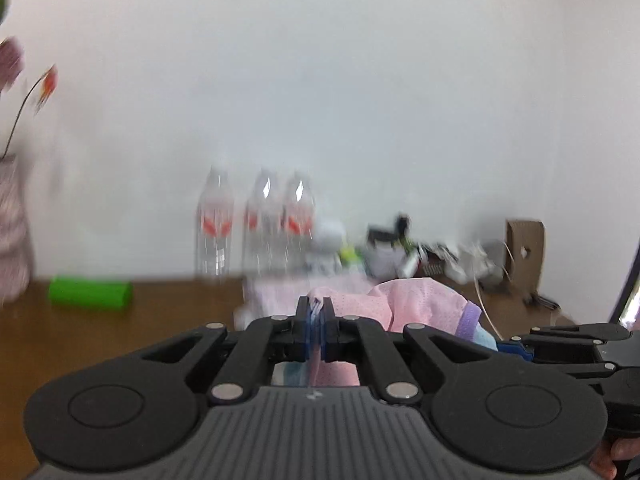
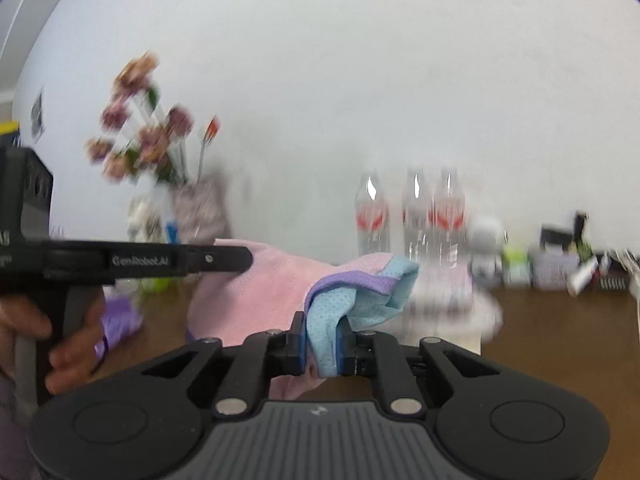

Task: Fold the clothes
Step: 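Grasp the folded bundle with both grippers and lift it off the table, then carry the bundle with both grippers onto the stack of folded clothes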

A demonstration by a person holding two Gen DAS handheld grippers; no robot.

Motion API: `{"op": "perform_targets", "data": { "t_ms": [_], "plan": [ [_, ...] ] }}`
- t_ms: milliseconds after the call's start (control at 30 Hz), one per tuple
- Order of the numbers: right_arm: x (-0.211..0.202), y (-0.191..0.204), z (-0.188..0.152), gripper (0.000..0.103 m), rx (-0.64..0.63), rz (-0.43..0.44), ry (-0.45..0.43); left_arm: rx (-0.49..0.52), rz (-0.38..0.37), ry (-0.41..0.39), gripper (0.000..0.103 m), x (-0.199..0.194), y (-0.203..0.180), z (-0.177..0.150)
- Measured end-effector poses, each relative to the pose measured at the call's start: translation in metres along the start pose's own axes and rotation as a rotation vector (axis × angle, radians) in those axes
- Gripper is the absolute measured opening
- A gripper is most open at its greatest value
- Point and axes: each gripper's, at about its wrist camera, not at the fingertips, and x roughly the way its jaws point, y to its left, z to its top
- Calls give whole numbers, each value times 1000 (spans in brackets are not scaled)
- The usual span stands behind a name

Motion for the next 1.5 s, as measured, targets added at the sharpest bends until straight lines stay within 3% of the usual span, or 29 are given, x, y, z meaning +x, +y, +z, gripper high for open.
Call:
{"op": "perform_targets", "data": {
  "t_ms": [167,267,333,400,433,467,533,633,767,867,933,1033,1167,1233,1333,1400,1500],
  "plan": [
    [69,-53,62,12,86,-14,8,-20,11,49,4,87,32,60],
    [108,-86,55,12,134,-51,91,-70,13,156,5,149,57,56],
    [134,-108,47,14,165,-77,151,-110,-35,261,6,186,75,32],
    [150,-125,30,18,175,-109,201,-131,-37,292,20,207,83,1],
    [152,-133,22,21,181,-114,192,-136,-28,287,40,211,85,-13],
    [154,-140,15,24,186,-119,183,-146,-19,265,52,210,87,-22],
    [149,-148,15,32,189,-101,133,-195,-45,233,55,202,97,-29],
    [138,-152,27,40,175,-87,41,-210,-48,188,59,186,101,-9],
    [142,-165,46,40,197,-99,-9,-169,-16,51,61,158,72,8],
    [155,-173,42,21,226,-102,12,-109,-27,116,57,163,41,-3],
    [166,-170,33,21,207,-95,67,-62,-3,181,48,178,30,-16],
    [168,-167,29,22,163,-118,114,-100,52,237,46,188,35,-30],
    [150,-164,42,23,99,-108,81,-114,75,189,51,177,38,-27],
    [141,-165,46,37,87,-75,45,-95,79,167,55,170,39,-22],
    [138,-174,47,49,76,11,101,-49,-10,176,69,160,43,-17],
    [135,-183,44,58,74,75,117,6,-76,184,69,151,44,-14],
    [133,-195,39,61,98,122,140,51,-108,207,69,146,42,-16]
  ]
}}
